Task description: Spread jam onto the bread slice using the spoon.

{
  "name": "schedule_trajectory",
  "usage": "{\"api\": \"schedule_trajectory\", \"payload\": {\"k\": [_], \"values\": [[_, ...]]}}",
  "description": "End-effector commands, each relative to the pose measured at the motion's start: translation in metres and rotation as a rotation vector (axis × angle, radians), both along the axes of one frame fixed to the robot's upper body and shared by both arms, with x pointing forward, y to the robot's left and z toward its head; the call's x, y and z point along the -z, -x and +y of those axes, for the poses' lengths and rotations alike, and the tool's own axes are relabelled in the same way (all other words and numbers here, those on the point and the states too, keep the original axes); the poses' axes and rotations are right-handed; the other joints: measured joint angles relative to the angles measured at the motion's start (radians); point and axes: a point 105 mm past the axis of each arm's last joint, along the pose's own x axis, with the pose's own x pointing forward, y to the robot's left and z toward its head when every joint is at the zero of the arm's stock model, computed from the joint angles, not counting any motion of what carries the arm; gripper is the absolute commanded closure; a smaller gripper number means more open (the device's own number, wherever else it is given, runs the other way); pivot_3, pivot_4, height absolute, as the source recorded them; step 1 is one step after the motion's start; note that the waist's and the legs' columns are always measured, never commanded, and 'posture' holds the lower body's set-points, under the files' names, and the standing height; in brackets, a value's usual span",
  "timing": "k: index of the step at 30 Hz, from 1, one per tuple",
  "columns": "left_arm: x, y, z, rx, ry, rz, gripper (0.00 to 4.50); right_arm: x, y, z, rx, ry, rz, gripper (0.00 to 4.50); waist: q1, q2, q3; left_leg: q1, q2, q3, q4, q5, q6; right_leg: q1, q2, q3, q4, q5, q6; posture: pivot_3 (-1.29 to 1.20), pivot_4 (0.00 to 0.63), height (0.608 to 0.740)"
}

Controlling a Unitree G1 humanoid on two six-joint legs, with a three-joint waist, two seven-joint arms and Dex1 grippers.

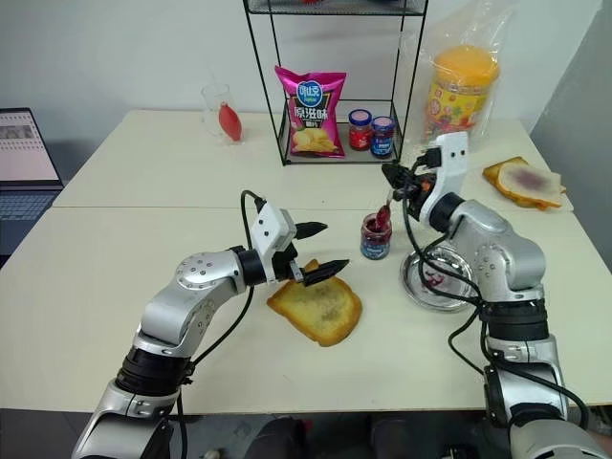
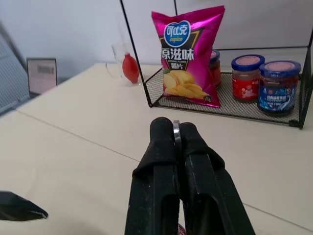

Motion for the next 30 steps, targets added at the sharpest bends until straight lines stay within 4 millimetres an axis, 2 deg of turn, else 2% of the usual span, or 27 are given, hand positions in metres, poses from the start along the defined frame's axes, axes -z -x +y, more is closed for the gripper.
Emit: {"api": "schedule_trajectory", "payload": {"k": [1,6,13,19,30], "values": [[-0.012,0.002,0.002,-0.014,0.018,-0.050,0.00,-0.002,0.002,0.008,-0.010,0.083,-0.115,4.46,0.000,0.000,0.000,0.000,0.000,0.000,0.000,0.000,0.000,0.000,0.000,0.000,0.000,0.000,0.000,0.00,0.150,0.740],[-0.012,0.003,0.003,-0.016,0.018,-0.050,0.00,0.022,0.000,0.014,-0.018,0.228,-0.148,4.46,0.001,0.000,0.000,0.000,0.000,0.000,0.000,0.000,0.000,0.000,0.000,0.000,0.000,0.000,0.000,0.00,0.150,0.740],[-0.013,0.002,0.003,-0.017,0.017,-0.049,0.00,0.039,0.000,0.017,-0.009,0.266,-0.133,4.46,0.001,0.000,0.000,0.000,0.000,0.000,0.000,0.000,0.000,0.000,0.000,0.000,0.000,0.000,-0.001,0.00,0.150,0.740],[-0.014,0.002,0.003,-0.017,0.016,-0.050,0.00,0.046,-0.001,0.014,0.017,0.130,0.003,4.46,0.001,0.000,0.000,0.000,0.000,0.000,0.000,0.000,0.000,0.000,0.000,0.000,0.000,0.001,-0.001,0.00,0.150,0.740],[-0.014,0.001,0.003,-0.024,0.015,-0.057,0.00,0.031,-0.009,0.008,0.056,-0.179,0.196,4.46,0.000,0.000,0.000,0.000,0.000,-0.001,0.000,0.000,0.000,0.000,0.000,0.000,0.001,0.001,-0.001,0.00,0.150,0.740]]}}
